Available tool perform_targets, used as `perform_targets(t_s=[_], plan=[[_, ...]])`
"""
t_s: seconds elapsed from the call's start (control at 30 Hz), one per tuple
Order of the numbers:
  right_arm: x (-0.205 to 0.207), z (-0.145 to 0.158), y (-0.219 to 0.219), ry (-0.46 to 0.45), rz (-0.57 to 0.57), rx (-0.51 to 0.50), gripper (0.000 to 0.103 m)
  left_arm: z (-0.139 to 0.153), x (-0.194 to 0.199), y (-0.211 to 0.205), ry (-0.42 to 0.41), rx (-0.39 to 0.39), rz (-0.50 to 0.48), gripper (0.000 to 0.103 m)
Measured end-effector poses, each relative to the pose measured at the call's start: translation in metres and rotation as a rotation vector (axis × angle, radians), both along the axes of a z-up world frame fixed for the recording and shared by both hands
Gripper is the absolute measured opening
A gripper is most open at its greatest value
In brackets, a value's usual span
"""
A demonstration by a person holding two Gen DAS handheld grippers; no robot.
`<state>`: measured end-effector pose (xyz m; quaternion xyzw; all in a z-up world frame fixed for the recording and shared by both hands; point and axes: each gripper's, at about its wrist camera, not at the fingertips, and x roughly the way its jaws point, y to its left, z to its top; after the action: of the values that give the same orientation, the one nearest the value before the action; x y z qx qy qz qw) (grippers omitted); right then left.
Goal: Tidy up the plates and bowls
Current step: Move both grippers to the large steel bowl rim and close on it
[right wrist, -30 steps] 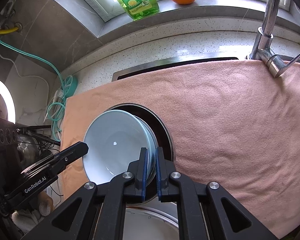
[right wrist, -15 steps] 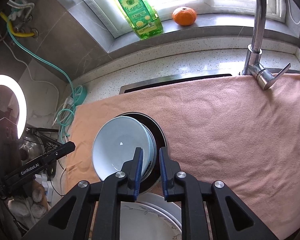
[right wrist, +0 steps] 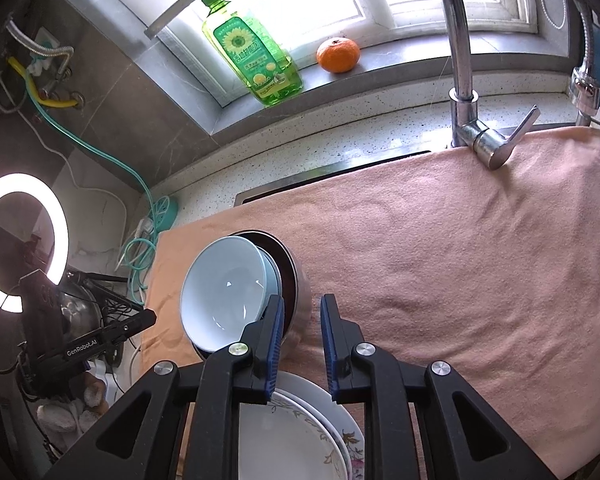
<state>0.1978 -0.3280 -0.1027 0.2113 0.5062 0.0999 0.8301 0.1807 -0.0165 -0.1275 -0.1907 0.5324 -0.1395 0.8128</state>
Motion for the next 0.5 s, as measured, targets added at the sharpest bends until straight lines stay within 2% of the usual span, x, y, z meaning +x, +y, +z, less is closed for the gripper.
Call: perform_targets(t_s=[0.27,0.5], plan=[[0.009,-0.029,0.01,0.056,0.015,0.014,0.018,-0.011,0.008,-0.008,0.018,0.011,-0.02,0.008],[0.022,-0.038,0.02,0.06,0.034,-0.004,0.018,-0.014,0.019,-0.015,0.009,0.023,-0.041,0.008]])
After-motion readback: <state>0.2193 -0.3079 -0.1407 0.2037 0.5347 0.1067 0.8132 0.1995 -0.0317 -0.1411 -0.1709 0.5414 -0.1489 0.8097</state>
